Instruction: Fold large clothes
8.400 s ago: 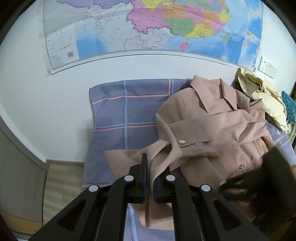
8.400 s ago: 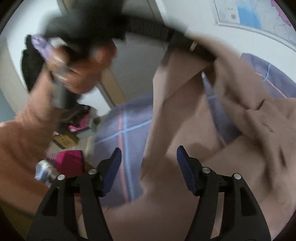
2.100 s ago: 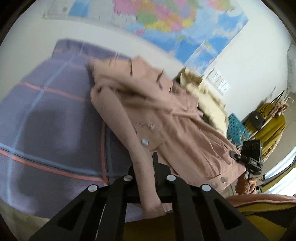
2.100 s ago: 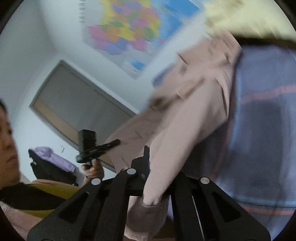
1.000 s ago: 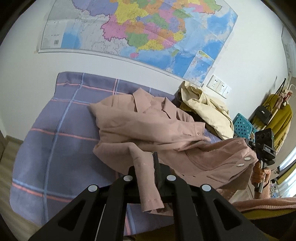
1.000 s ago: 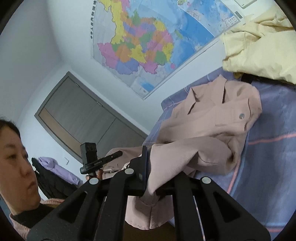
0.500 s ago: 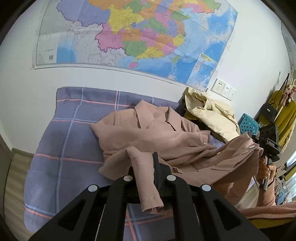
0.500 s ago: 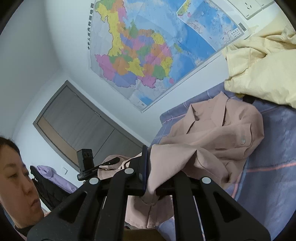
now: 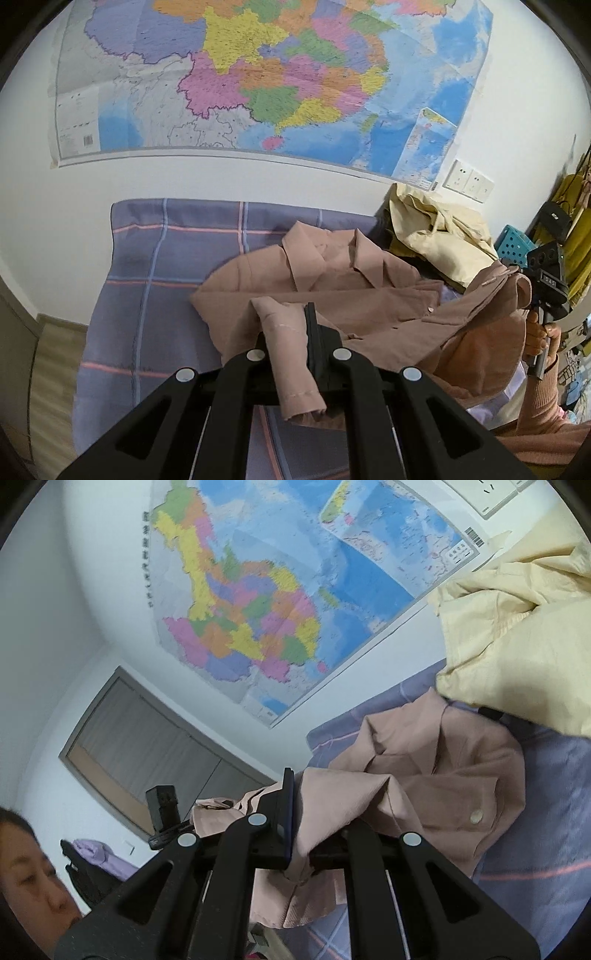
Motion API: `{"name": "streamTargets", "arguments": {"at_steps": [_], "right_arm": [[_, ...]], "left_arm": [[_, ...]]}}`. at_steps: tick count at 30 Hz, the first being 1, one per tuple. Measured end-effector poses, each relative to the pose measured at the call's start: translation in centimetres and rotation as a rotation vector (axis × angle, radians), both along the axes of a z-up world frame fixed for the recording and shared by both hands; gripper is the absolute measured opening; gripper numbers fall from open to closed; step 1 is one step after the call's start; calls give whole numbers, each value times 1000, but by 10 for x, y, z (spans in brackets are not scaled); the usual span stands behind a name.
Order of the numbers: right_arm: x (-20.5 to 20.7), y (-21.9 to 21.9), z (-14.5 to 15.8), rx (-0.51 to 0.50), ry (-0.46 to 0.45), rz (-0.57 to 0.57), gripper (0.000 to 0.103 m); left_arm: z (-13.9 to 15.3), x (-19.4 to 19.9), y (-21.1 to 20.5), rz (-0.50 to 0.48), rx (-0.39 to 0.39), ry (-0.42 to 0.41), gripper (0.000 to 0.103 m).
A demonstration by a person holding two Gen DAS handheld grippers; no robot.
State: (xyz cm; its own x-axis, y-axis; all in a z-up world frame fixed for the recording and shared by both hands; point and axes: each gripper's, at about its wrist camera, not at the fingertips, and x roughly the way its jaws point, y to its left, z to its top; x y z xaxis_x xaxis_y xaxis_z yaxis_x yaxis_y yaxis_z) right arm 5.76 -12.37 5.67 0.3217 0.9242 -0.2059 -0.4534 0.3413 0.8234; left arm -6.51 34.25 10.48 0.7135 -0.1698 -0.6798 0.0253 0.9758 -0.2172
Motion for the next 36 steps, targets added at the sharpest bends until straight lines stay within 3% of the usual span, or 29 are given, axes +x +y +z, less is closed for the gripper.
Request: {"name": "streamTargets", "arguments": {"at_steps": [11, 17, 24, 25, 29, 32, 34, 36], "right_arm": [[68, 12, -23, -40, 114, -48, 6], [106, 23, -48, -86, 193, -76, 6], [136, 33, -79, -173, 275, -121, 14], [137, 35, -81, -183, 278, -119, 19], [136, 38, -77, -187, 275, -125, 64], [128, 39, -63, -198, 218, -125, 72], [116, 43, -50, -219, 152, -94, 72], [101, 51, -38, -260, 75, -69, 72]], "left_arm": [[-15, 80, 15, 40, 37, 102, 5], [-43, 129, 28, 65, 30, 196, 5], [-86, 181, 37, 98, 25, 316, 6], [-91, 186, 39, 103, 21, 331, 6], [-109, 202, 48, 115, -26, 375, 10], [-112, 203, 53, 94, -64, 373, 15], [-105, 197, 53, 49, -88, 326, 18], [-94, 184, 53, 10, -124, 265, 39]]}}
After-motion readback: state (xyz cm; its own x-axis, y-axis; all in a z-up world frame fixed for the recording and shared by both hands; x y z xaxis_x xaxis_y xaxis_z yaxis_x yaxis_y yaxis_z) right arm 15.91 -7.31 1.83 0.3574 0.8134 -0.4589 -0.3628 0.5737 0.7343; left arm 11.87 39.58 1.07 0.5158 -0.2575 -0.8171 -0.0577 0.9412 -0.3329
